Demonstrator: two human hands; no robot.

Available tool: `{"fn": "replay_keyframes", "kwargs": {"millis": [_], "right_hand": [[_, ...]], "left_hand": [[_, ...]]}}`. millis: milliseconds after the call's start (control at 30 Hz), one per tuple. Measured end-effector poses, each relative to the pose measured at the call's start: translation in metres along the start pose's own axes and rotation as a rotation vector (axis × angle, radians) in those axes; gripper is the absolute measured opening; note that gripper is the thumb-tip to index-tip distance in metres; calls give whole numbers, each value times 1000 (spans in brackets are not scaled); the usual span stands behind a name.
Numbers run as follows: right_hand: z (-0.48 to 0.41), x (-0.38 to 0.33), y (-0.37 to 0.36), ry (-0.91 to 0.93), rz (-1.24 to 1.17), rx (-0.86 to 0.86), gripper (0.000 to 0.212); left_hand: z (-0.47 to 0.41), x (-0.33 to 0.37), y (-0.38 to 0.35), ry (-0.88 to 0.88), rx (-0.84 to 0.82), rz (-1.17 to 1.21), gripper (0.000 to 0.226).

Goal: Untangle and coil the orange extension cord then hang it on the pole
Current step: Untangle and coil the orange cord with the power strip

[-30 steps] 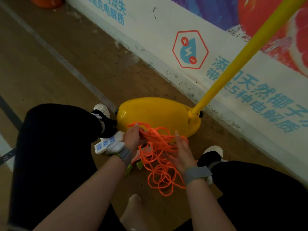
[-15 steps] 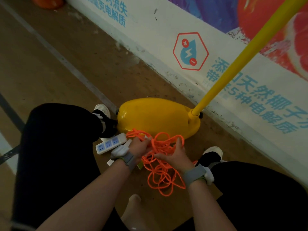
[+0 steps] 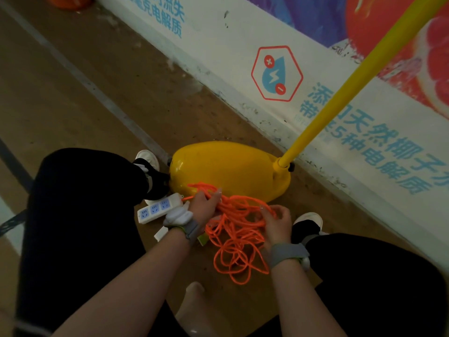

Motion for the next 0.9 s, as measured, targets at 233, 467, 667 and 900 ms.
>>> {"fn": "replay_keyframes", "kwargs": {"millis": [233,467,667,900], "right_hand": [[8,-15,-6,-96,-147,-180,24],[26,-30,-9,-76,-91,-360,14],[50,-37,-18,-143,-65,-553,6],[46,-52,-12,-363,-543,-492,23]], "left_hand": [[-41,-33,17,-27,179,-63,68],[-31,-6,28,100,331,-82,43],[-23,-1,35,108,339,-46,47],[-7,0,18,471,-211,419,21]]}}
Point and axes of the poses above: each hand's wrist, its own z-axis away from the middle knuckle, its own y-axis out of the back of the hand, x = y × z, the point moved 1 cm from there along -z, towards the middle knuckle, and after that the axes turned 11 degrees about -y, right-handed, at the moved point
